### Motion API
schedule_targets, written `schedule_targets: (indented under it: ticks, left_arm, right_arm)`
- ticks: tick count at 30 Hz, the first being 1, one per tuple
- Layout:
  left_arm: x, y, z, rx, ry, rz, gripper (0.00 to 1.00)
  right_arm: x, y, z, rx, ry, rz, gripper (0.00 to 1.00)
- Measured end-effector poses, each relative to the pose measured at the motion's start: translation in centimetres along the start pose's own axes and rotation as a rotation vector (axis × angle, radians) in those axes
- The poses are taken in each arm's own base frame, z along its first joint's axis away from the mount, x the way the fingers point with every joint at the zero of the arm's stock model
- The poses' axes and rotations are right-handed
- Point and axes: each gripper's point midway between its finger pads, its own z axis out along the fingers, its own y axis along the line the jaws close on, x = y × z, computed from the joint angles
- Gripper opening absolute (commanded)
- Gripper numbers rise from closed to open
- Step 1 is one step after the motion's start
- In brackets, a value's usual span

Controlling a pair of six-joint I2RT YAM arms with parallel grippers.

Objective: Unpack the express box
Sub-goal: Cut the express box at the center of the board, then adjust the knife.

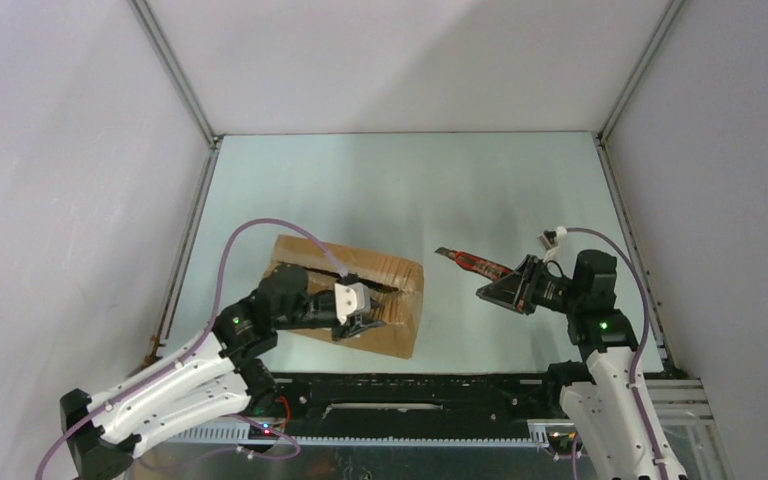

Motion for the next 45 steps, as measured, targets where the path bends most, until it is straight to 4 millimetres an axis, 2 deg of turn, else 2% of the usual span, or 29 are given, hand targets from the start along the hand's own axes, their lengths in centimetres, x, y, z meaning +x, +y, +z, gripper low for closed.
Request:
schedule_targets:
  ticks: [6, 11, 16, 21, 26, 29, 32, 39, 45]
  left_arm:
    - [-0.8, 0.0, -0.2, -0.014, 0.024, -0.064, 0.72]
    - [-2.3, 0.6, -0.6, -0.038, 0.063, -0.124, 0.77]
    - [-3.8, 0.6, -1.0, -0.034, 0.096, -0.194, 0.77]
    - [-6.6, 0.8, -1.6, -0.028, 0.084, -0.245, 0.77]
    - [-11.2, 3.1, -2.0, -0.036, 0.036, -0.285, 0.74]
    - [-13.0, 4.0, -1.6, -0.010, 0.025, -0.301, 0.72]
    - [-13.2, 3.7, -0.8, 0.051, 0.049, -0.330, 0.70]
    - [-11.1, 1.8, 0.3, 0.189, 0.149, -0.433, 0.68]
    - [-11.8, 0.2, 0.3, 0.293, 0.130, -0.478, 0.59]
  right_arm:
    - [0.3, 0.3, -0.3, 0.010, 0.015, -0.017, 0.00]
    - [-0.2, 1.8, -0.7, 0.010, 0.029, -0.048, 0.00]
    - [-0.6, 4.0, -1.0, -0.016, 0.037, -0.119, 0.00]
    - [0.0, 6.7, -1.3, -0.065, 0.087, -0.207, 0.00]
    - [1.5, 9.8, -1.5, -0.146, 0.173, -0.314, 0.00]
    - [2.7, 10.8, -1.5, -0.181, 0.230, -0.351, 0.00]
    - [4.0, 11.2, -1.6, -0.202, 0.288, -0.377, 0.00]
    - [5.9, 11.6, -1.6, -0.236, 0.370, -0.418, 0.00]
    - [6.3, 11.6, -1.7, -0.245, 0.387, -0.432, 0.00]
